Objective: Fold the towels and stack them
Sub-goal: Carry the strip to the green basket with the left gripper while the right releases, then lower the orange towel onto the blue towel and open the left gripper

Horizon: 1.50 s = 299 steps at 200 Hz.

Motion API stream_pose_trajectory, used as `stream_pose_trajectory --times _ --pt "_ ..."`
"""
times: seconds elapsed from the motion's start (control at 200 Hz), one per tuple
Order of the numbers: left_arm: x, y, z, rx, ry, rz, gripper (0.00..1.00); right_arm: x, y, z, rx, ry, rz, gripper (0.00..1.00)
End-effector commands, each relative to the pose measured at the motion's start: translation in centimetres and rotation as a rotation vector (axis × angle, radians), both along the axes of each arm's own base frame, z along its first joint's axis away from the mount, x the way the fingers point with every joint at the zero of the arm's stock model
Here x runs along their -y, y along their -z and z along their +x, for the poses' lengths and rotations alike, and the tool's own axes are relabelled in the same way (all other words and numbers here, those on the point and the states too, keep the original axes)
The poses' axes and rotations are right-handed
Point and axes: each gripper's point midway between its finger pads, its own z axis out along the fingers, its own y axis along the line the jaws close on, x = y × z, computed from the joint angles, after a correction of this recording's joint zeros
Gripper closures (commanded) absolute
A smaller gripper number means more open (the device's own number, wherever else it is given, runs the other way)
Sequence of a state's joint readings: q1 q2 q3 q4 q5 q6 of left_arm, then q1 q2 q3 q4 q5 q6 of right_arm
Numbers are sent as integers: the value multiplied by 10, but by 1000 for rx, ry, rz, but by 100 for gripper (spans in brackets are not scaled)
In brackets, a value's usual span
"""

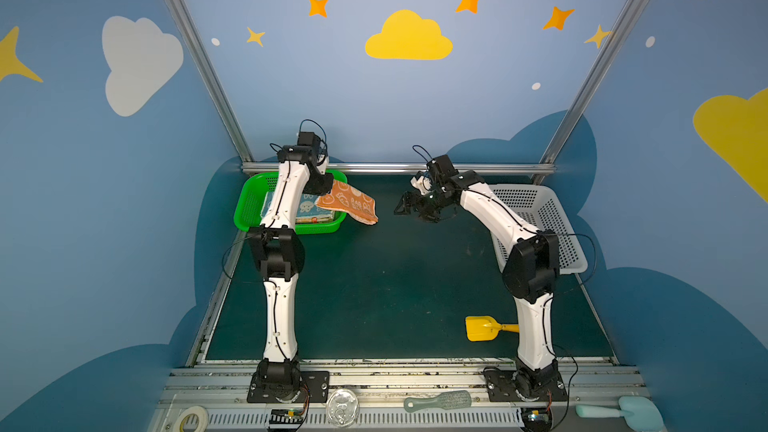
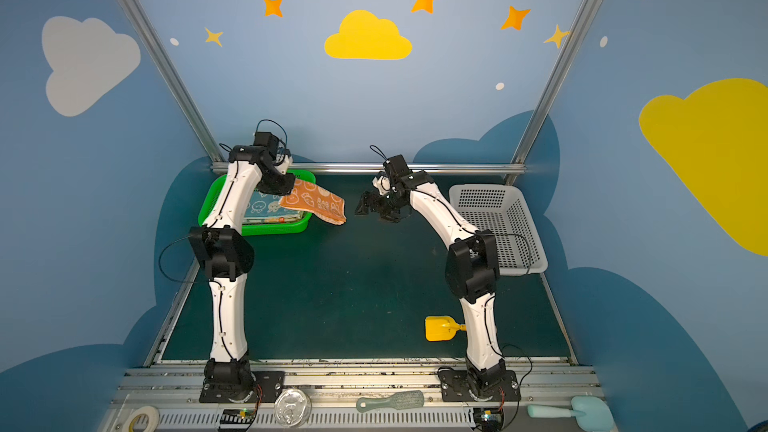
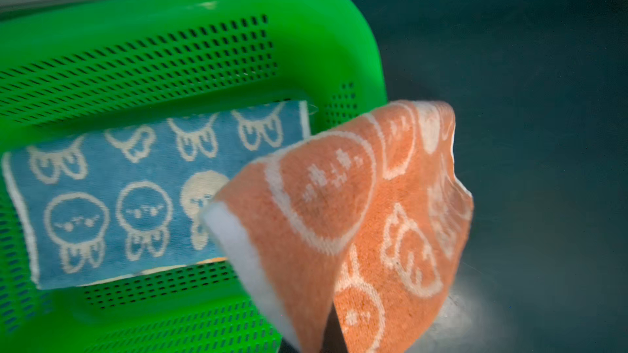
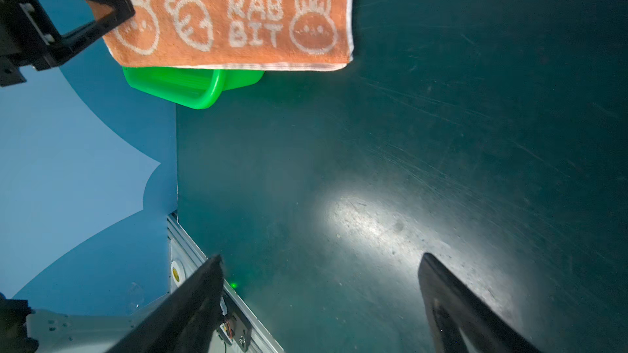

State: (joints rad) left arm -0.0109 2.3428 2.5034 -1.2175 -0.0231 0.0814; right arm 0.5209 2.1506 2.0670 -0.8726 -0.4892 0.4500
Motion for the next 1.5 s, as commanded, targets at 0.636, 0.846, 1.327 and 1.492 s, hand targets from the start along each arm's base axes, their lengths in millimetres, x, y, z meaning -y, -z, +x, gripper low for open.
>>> stream_pose_trajectory --times 0.636,0.846,1.327,1.492 --pt "-125 25 32 127 2 11 97 -47 10 10 74 -116 11 10" --pt "-132 42 34 102 -4 22 97 -47 17 9 42 -106 9 10" --pt "-157 51 35 83 -60 99 97 -36 14 6 29 -85 -30 9" --pt "-168 64 35 57 -78 136 97 -29 14 7 26 -73 -43 9"
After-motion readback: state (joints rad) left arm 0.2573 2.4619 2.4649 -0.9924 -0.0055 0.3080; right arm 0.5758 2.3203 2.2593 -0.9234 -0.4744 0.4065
